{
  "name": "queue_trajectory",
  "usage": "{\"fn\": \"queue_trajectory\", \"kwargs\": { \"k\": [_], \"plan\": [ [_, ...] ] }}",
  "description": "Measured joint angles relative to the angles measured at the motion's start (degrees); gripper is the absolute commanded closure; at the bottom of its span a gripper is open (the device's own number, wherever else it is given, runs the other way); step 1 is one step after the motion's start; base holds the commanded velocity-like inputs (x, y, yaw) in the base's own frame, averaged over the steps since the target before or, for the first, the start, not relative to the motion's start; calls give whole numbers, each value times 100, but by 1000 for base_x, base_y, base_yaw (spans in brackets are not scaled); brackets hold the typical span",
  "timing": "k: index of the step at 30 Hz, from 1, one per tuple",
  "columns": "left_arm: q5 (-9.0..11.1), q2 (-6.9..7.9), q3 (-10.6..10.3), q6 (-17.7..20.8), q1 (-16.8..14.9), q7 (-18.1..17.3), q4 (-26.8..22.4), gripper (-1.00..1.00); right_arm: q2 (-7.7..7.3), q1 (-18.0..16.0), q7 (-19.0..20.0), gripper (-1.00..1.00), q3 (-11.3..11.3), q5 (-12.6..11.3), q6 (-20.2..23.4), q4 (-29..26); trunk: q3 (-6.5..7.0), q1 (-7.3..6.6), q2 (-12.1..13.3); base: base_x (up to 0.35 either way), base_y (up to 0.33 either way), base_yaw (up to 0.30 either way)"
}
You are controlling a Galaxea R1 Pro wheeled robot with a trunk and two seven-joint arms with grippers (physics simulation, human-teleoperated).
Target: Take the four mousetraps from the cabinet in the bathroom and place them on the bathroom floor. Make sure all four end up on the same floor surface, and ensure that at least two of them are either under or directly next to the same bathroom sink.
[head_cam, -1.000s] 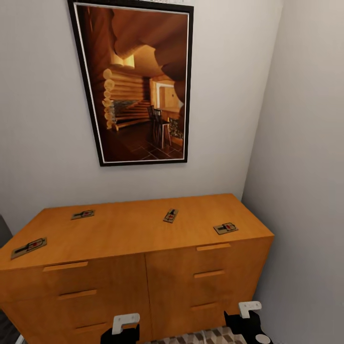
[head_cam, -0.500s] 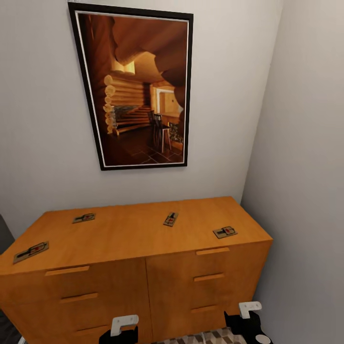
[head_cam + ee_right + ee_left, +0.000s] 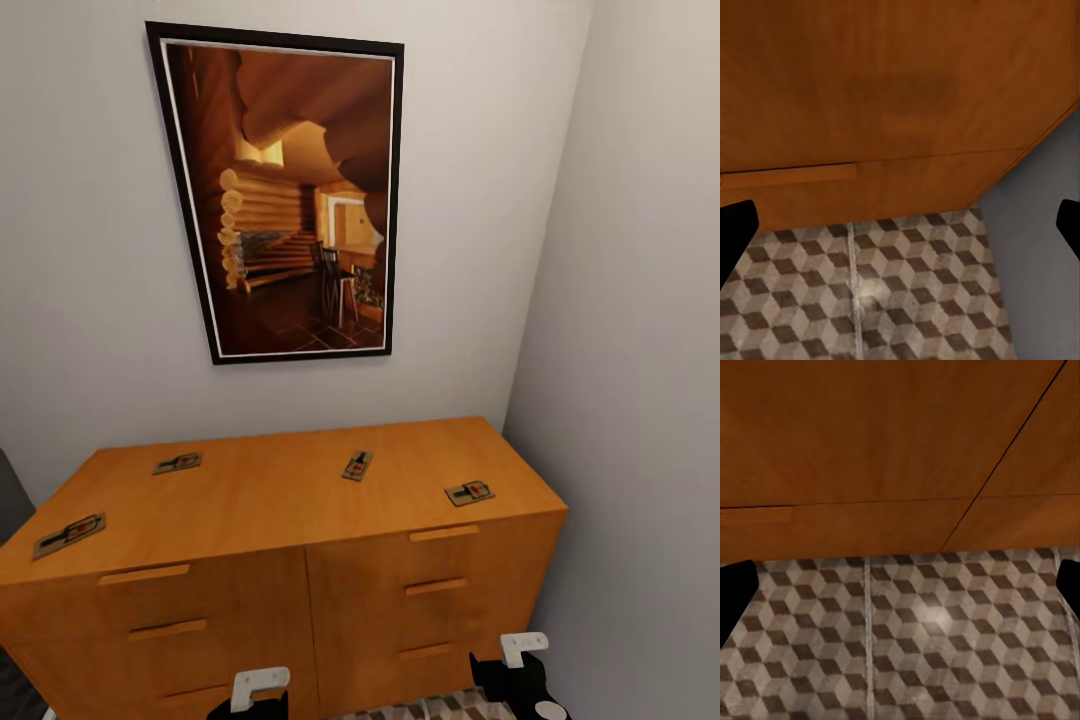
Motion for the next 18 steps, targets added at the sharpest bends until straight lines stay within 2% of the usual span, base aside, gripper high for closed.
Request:
{"fn": "queue_trajectory", "kwargs": {
  "k": [18],
  "plan": [
    [9,-6,9,-9,0,-11,304,-100,0,0,0,-100,0,-7,-5,83,324,-396,722,0,0,0]
  ]
}}
